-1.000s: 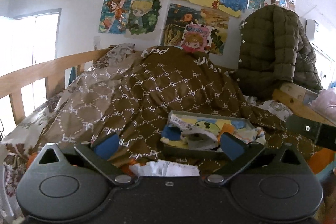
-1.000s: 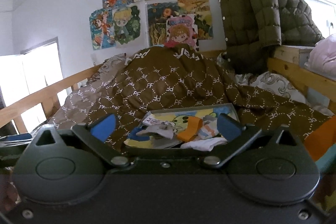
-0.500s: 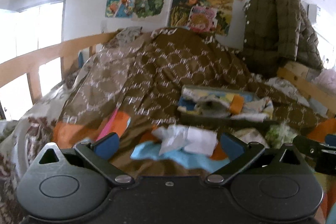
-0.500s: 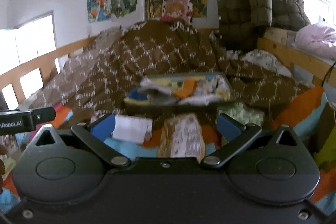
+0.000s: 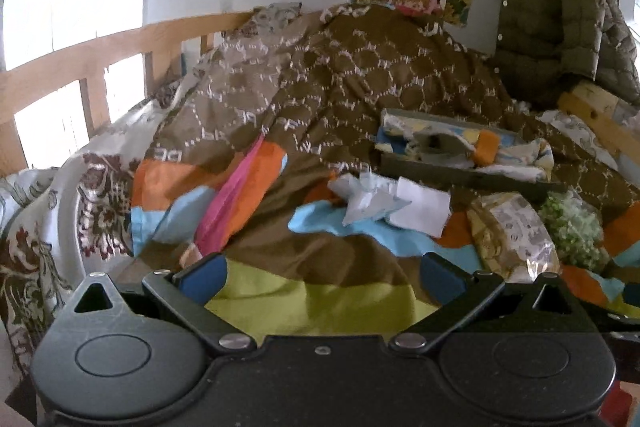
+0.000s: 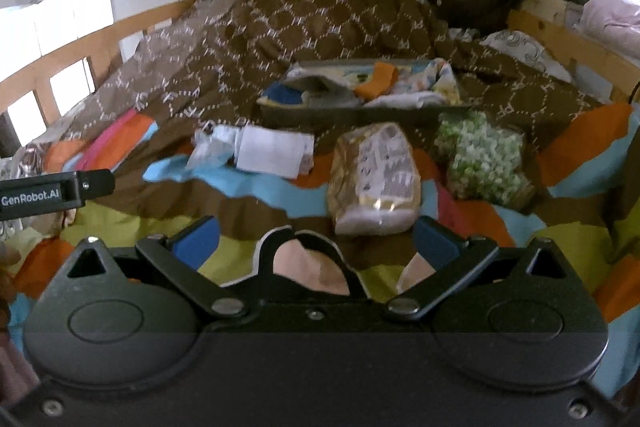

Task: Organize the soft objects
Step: 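Raise both open tools from the tray and move them toward the white tissues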

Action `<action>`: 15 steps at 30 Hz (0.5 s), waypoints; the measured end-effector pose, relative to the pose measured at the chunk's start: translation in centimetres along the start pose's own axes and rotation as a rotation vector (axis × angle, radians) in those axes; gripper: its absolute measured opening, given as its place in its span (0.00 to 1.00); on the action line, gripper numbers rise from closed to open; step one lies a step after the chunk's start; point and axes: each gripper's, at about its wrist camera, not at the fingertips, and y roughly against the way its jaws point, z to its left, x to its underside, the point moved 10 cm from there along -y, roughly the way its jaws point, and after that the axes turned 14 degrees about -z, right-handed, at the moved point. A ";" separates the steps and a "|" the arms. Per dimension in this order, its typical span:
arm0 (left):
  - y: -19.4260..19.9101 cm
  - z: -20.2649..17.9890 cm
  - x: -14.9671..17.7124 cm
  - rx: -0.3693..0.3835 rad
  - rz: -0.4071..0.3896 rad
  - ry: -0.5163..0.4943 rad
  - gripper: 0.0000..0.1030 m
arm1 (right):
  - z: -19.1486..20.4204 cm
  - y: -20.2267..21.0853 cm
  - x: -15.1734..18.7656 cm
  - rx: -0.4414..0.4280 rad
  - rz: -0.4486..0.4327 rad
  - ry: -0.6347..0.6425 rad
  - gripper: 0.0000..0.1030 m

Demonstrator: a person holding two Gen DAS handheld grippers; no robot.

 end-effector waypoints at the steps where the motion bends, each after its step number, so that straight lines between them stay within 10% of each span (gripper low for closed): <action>1: -0.1 -0.1 0.0 0.000 0.005 -0.001 0.99 | 0.1 -0.3 0.2 -0.003 0.009 -0.003 0.99; 15: -1.2 0.7 1.5 -0.051 0.086 0.049 0.99 | 2.2 -0.7 3.2 -0.056 0.091 0.023 0.99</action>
